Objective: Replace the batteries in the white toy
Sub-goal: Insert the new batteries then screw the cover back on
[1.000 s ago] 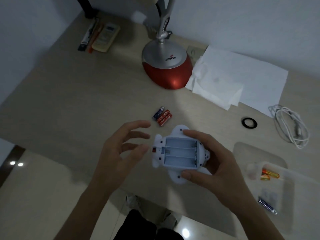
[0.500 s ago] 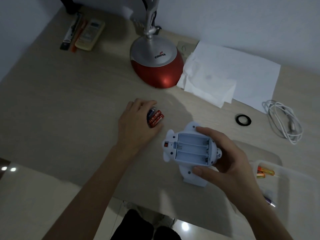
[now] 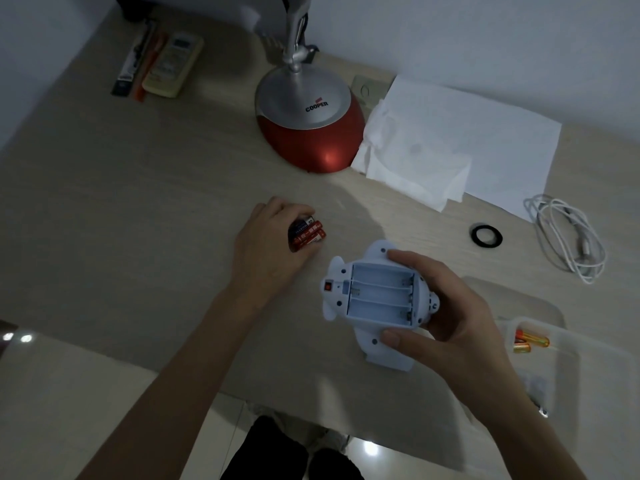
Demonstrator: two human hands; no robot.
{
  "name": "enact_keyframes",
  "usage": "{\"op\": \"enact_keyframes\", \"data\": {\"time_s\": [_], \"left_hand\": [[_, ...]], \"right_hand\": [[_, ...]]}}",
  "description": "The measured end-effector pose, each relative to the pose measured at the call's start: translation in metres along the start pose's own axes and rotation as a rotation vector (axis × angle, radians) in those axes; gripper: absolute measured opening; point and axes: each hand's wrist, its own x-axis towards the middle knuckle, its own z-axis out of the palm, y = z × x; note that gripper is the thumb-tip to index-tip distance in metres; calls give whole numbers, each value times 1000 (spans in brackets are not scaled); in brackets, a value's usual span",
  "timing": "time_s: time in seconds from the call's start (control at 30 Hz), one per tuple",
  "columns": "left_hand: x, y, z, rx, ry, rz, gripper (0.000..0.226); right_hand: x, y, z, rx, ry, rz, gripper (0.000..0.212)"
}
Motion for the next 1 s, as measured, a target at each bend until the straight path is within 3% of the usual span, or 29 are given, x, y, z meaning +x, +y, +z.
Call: {"op": "enact_keyframes", "data": {"time_s": [0.27, 0.73, 0.9, 1.0], "left_hand": [[9, 0, -3, -81, 34, -85, 26], [17, 8, -9, 46, -20, -104, 18], [7, 28, -40, -218, 55, -189, 19], [-12, 52, -68, -452, 70, -95, 26]], "right_hand": [[1, 0, 2, 25, -4, 14, 71], [3, 0, 2, 40, -2, 21, 69], [3, 0, 3, 32, -1, 15, 70], [2, -1, 4, 34, -2, 8, 69]]}}
